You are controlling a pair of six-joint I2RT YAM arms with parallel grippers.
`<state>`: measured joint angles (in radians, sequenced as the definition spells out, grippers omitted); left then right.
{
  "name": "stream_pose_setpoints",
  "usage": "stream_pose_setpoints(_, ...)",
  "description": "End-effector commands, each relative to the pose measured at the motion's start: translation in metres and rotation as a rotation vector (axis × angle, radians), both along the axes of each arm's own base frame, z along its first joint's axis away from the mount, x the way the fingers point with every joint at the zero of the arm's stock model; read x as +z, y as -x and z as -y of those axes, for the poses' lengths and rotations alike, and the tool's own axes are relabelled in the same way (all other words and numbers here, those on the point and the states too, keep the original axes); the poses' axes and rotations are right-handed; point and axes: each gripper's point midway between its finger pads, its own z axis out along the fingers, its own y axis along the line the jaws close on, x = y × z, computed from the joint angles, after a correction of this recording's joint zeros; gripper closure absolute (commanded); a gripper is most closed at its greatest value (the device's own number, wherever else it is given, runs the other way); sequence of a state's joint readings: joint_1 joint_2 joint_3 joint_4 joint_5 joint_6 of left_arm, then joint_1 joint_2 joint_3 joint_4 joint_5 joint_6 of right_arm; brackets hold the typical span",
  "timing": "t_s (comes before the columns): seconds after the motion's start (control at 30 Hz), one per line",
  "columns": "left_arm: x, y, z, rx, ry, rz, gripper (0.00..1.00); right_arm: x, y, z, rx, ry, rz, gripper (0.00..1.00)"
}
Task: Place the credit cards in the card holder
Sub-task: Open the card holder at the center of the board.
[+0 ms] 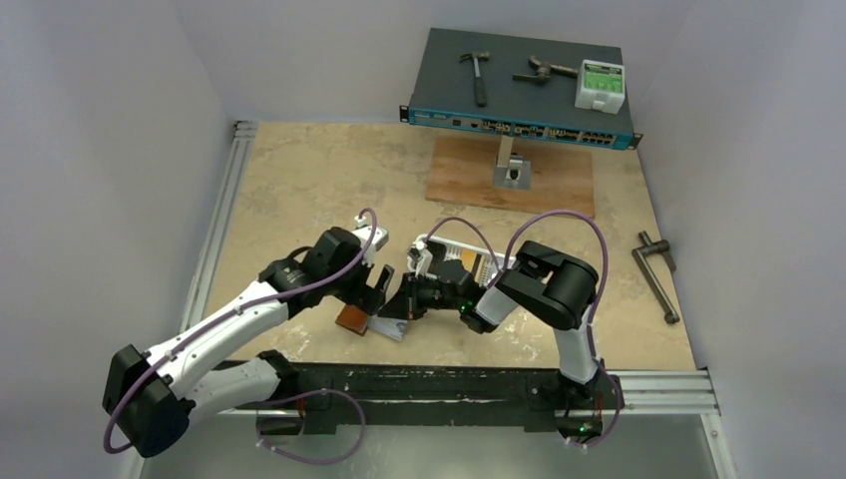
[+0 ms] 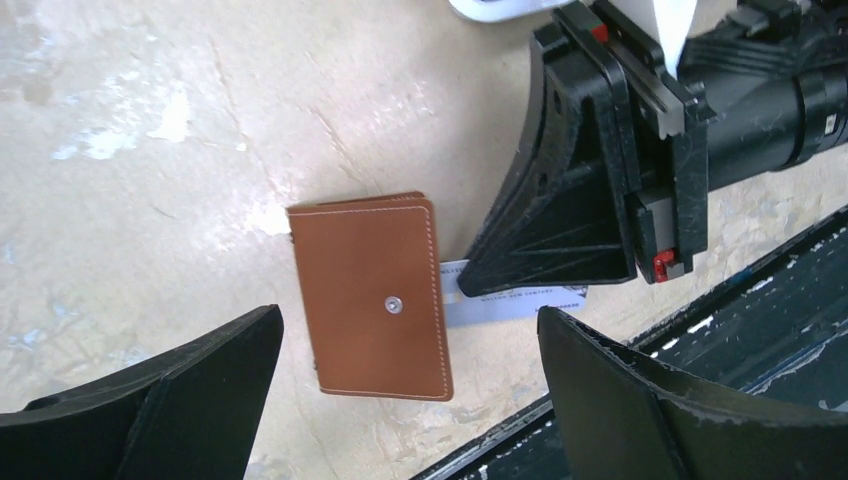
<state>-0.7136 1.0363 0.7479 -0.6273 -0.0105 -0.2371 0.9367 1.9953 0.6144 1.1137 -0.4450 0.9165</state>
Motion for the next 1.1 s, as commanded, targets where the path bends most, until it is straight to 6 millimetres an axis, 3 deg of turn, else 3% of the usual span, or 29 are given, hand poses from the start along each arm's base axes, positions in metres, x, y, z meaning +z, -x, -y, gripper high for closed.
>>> stream_pose_setpoints(0.0, 0.04, -0.027, 0.002, -0.012, 0.076, 0.11, 0.0, 0.018, -0.004, -0.005, -0.011, -0.056, 0.036, 1.0)
stream_pose_setpoints(0.13, 0.08, -0.035, 0.012, -0.089, 0.115, 0.178, 0.0, 0.024, -0.002, 0.004, -0.013, -0.062, 0.033, 1.0)
stream_pose_setpoints(0.23, 0.1, -0.032, 0.012, -0.15, 0.101, 0.195, 0.0, 0.027, -0.011, 0.017, -0.049, -0.015, 0.061, 1.0)
stream_pose_setpoints(0.33, 0.124, -0.011, 0.004, -0.209, 0.07, 0.12, 0.0, 0.031, -0.024, 0.031, -0.091, 0.064, 0.111, 1.0)
stream_pose_setpoints(0.4, 0.129, 0.006, -0.002, -0.299, 0.028, 0.054, 0.0, 0.036, -0.032, 0.042, -0.117, 0.111, 0.138, 1.0)
stream_pose_setpoints(0.43, 0.124, 0.013, -0.004, -0.353, 0.001, 0.007, 0.0, 0.031, -0.033, 0.049, -0.127, 0.161, 0.137, 1.0)
stream_pose_setpoints(0.47, 0.115, 0.016, -0.006, -0.381, -0.036, -0.05, 0.06, 0.033, -0.037, 0.055, -0.147, 0.193, 0.151, 1.0)
stream_pose_setpoints(0.53, 0.096, 0.013, -0.014, -0.34, -0.123, -0.155, 0.33, 0.036, -0.041, 0.068, -0.184, 0.234, 0.17, 1.0)
stream_pose_setpoints(0.6, 0.079, 0.006, -0.021, -0.265, -0.206, -0.218, 0.44, 0.04, -0.044, 0.083, -0.229, 0.27, 0.174, 1.0)
stream_pose_setpoints(0.67, 0.059, 0.001, -0.025, -0.235, -0.333, -0.209, 0.13, 0.044, -0.047, 0.099, -0.292, 0.292, 0.176, 1.0)
stream_pose_setpoints(0.7, 0.049, -0.002, -0.026, -0.23, -0.398, -0.194, 0.02, 0.044, -0.047, 0.107, -0.319, 0.307, 0.171, 1.0)
stream_pose_setpoints(0.83, 0.013, 0.006, -0.011, -0.258, -0.506, -0.202, 0.0, 0.049, -0.045, 0.138, -0.431, 0.342, 0.165, 1.0)
stream_pose_setpoints(1.07, -0.034, -0.012, -0.015, -0.217, -0.726, -0.257, 0.0, 0.066, -0.04, 0.174, -0.569, 0.322, 0.184, 1.0)
